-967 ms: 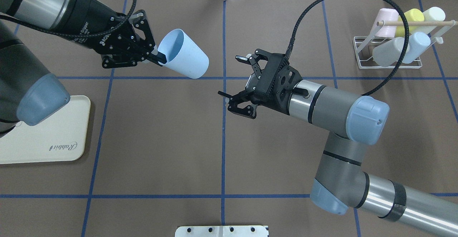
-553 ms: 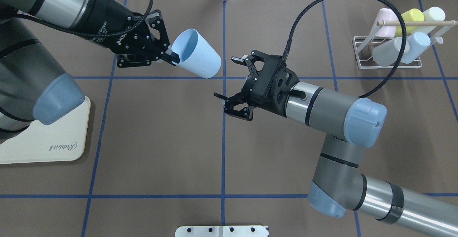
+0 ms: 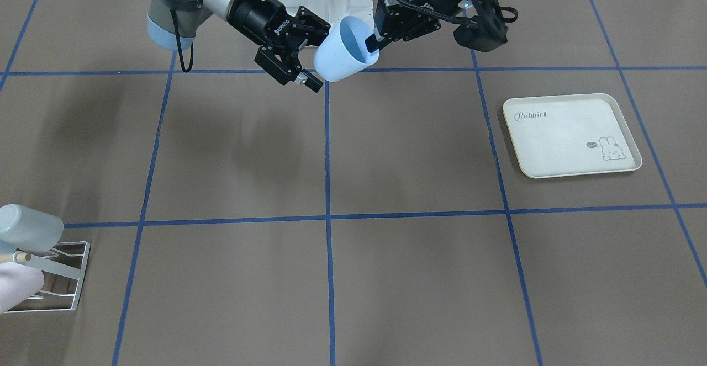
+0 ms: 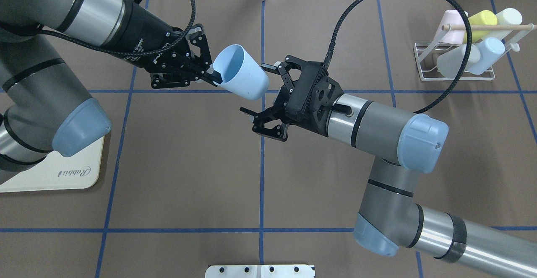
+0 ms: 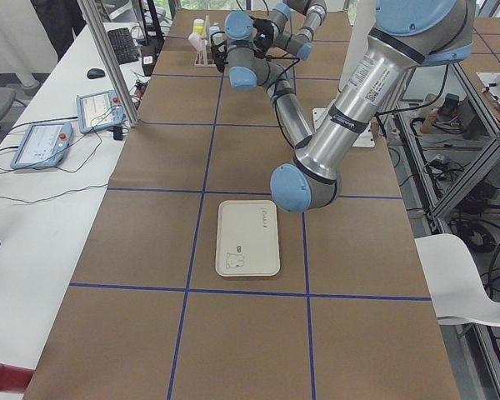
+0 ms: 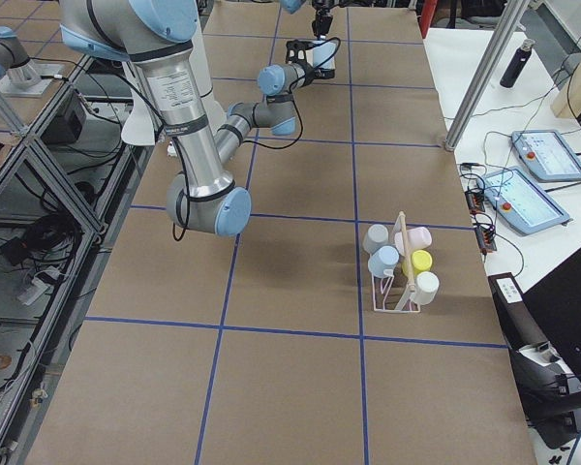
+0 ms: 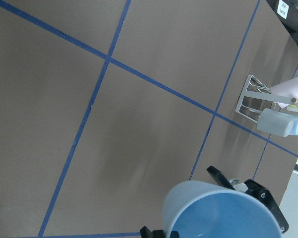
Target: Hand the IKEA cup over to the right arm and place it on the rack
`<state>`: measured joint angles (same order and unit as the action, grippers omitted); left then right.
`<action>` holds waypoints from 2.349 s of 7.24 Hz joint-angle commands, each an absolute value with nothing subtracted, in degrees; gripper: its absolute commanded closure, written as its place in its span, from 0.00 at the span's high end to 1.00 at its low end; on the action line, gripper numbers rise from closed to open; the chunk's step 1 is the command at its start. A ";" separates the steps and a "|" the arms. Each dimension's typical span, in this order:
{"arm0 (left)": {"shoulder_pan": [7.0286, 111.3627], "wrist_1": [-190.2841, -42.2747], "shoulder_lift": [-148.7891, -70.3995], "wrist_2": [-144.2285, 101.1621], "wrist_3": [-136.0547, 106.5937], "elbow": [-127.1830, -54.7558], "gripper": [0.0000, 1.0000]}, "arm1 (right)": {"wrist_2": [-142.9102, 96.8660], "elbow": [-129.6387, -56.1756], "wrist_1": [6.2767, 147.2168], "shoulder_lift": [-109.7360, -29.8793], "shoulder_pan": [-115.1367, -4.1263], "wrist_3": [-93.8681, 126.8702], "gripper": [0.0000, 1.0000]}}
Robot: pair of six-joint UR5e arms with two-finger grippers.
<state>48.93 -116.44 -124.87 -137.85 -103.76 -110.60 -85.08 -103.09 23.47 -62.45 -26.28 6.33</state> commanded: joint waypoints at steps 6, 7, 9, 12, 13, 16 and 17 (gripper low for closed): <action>48.25 -116.46 -126.12 -137.02 -103.36 -109.25 0.00 | -84.90 -103.36 23.55 -62.31 -26.37 5.81 0.89; 48.25 -116.46 -126.30 -137.02 -103.27 -109.25 0.00 | -84.90 -103.45 23.55 -62.49 -26.45 5.63 0.69; 48.25 -116.46 -126.30 -137.02 -103.18 -109.16 0.30 | -84.47 -103.45 23.64 -62.58 -26.37 5.54 0.55; 48.43 -116.46 -126.56 -135.00 -101.95 -109.42 1.00 | -84.46 -103.36 24.43 -62.84 -26.54 5.45 0.50; 48.78 -116.37 -126.04 -135.00 -100.65 -109.68 1.00 | -84.64 -103.53 26.35 -63.10 -27.24 5.36 0.43; 50.79 -114.89 -119.12 -134.82 -84.96 -109.86 1.00 | -84.90 -111.85 61.47 -62.84 -32.76 5.45 0.31; 51.58 -108.87 -118.74 -134.74 -79.42 -110.21 1.00 | -84.99 -114.41 73.53 -62.75 -34.96 5.45 0.29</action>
<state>50.54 -113.80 -120.24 -134.81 -86.33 -109.91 -84.90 -110.91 58.01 -62.91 -32.39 5.45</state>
